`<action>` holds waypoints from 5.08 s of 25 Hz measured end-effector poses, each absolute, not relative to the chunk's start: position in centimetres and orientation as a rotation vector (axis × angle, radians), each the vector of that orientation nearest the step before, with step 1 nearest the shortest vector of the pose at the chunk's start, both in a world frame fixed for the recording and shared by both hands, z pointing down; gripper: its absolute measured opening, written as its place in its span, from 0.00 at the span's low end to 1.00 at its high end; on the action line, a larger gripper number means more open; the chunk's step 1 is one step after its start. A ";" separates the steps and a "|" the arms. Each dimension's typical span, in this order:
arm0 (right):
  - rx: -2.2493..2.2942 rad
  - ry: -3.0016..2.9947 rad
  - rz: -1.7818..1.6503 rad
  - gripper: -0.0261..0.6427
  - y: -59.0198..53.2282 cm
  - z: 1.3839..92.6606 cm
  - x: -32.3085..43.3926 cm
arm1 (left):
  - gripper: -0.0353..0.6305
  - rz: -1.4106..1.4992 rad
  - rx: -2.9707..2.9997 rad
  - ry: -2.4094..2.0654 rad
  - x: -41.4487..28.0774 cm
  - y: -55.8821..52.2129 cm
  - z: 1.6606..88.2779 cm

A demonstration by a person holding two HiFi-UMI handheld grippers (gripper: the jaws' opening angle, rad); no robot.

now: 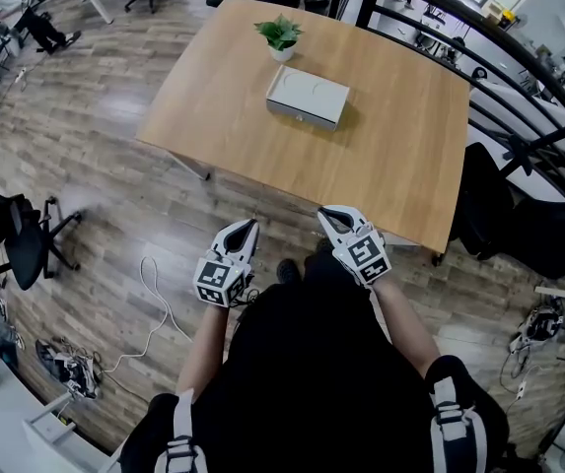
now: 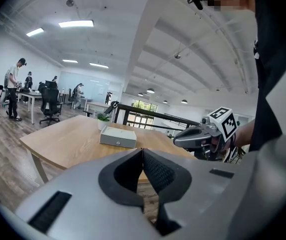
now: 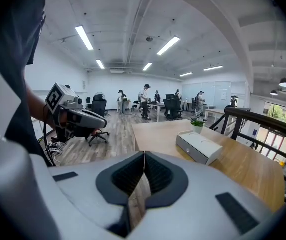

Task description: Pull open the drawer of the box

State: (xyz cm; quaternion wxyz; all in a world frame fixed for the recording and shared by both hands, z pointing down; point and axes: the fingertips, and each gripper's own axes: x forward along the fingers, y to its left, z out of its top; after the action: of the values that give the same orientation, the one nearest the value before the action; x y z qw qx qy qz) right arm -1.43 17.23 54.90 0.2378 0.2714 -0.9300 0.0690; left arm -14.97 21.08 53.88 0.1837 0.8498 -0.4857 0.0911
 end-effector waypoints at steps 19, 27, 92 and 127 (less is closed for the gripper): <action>0.633 -2.590 0.220 0.08 7.9 55.3 -2.4 | 0.09 0.281 2.332 -1.435 -14.5 12.7 53.5; 0.618 -2.592 0.208 0.08 2.8 55.2 0.3 | 0.09 0.275 2.346 -1.449 -11.4 7.5 52.6; 0.823 -2.478 0.392 0.08 -7.2 57.7 4.3 | 0.09 0.398 2.321 -1.182 -8.8 -8.6 63.6; 0.831 -2.400 0.501 0.08 -9.2 60.4 4.6 | 0.24 0.576 2.155 -1.120 -7.5 -15.8 73.7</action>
State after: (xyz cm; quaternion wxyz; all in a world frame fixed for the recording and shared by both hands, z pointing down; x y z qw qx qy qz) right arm 4.65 -9.22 60.36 0.2727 0.3090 -0.8919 0.1861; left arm -7.53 -15.82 73.72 0.3172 0.8188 -0.4255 0.2189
